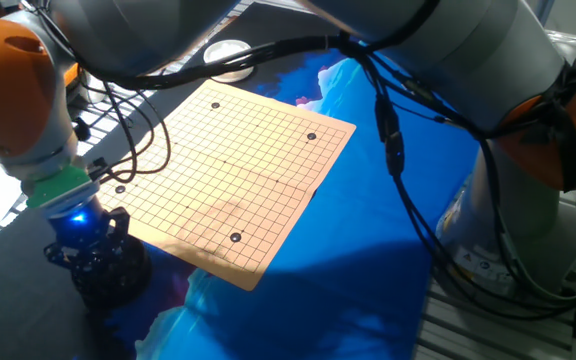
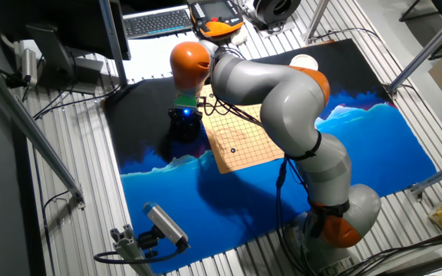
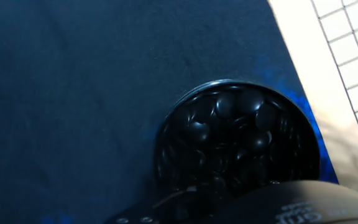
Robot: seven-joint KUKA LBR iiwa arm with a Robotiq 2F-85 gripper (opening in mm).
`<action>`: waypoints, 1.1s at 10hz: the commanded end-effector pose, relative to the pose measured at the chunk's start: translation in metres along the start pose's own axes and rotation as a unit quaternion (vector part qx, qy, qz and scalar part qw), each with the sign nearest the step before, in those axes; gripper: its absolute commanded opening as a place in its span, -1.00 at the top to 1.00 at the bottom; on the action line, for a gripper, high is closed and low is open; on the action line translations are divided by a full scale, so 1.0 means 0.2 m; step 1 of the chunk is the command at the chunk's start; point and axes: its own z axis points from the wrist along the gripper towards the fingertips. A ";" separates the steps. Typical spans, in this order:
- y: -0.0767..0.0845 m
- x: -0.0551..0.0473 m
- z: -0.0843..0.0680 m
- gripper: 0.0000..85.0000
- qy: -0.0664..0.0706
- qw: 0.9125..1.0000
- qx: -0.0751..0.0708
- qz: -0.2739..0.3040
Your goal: Play the first move as black on the 3-4 point in the upper right corner of the Go board
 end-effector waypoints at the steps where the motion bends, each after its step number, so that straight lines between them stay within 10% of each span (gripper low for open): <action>1: 0.00 0.00 0.00 0.20 0.001 1.000 0.001 -0.001; 11: -0.03 0.03 0.04 0.20 0.009 0.999 0.009 -0.043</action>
